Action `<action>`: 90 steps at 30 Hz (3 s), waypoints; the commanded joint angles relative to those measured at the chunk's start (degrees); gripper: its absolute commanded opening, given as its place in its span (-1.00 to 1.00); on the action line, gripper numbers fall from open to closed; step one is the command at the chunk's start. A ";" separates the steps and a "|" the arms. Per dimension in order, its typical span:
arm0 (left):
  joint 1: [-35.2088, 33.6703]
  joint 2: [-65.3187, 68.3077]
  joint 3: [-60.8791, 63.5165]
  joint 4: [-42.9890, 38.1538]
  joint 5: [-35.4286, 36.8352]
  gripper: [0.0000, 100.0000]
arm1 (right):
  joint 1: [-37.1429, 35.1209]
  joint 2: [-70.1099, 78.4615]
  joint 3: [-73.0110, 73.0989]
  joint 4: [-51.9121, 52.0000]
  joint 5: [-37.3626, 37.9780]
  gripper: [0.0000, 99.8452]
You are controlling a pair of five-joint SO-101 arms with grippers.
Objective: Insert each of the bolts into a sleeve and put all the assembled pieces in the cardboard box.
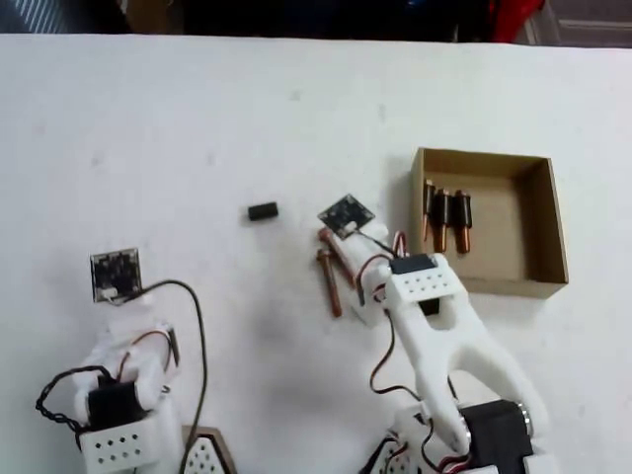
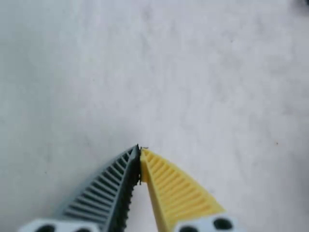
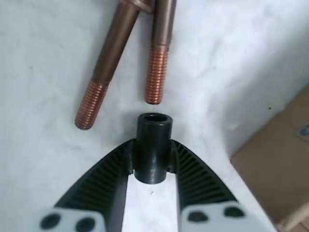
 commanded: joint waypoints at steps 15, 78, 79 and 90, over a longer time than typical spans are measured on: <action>-0.75 -0.40 -0.09 -0.35 -0.26 -0.95 | 0.31 8.48 -1.32 -6.29 2.90 -0.91; -0.31 -0.40 -2.81 0.09 -0.09 -0.95 | 8.57 -74.68 11.60 18.15 -3.60 -0.91; -0.31 -0.40 -3.25 0.00 -0.18 -0.95 | 8.57 -75.56 12.48 18.07 -3.60 -0.91; 2.33 -0.22 -8.26 0.53 -0.26 -0.96 | 8.48 -85.41 18.90 17.98 -3.60 -0.91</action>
